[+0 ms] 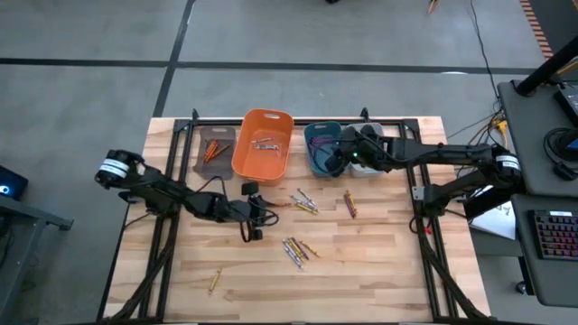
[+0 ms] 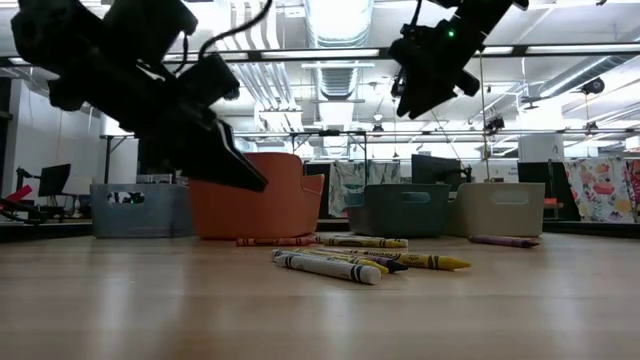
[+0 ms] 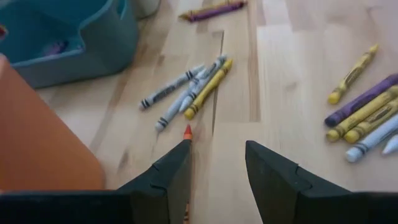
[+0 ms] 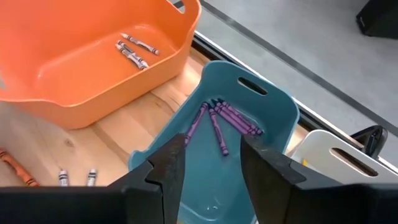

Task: Sort crayons
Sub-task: Put the orange crayon into the black bin

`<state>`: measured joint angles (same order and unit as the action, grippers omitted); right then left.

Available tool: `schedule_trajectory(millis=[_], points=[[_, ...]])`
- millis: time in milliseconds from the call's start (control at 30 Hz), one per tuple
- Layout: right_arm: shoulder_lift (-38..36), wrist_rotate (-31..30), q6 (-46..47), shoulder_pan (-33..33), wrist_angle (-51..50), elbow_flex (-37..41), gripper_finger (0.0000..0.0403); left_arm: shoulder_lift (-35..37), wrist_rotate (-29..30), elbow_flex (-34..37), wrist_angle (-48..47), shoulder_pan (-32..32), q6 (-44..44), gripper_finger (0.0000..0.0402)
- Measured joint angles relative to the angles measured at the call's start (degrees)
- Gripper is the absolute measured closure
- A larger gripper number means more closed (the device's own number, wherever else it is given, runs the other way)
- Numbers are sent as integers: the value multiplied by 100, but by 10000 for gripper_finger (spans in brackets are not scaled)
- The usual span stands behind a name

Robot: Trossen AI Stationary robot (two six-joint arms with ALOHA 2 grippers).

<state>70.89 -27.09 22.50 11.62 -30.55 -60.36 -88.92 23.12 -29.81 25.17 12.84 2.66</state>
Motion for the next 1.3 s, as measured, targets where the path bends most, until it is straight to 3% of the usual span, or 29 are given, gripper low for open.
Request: schedule_trajectory(millis=[400, 767, 1300], points=[[4, -4, 42, -88, 0, 0, 264, -858, 141, -156, 73, -87, 5, 212], [15, -2, 44, -90, 2, 2, 259, -1282, 155, -166, 383, -321, 221, 229], [17, 2, 45, -103, 0, 4, 259, -1304, -134, -134, 251, -395, 347, 248]])
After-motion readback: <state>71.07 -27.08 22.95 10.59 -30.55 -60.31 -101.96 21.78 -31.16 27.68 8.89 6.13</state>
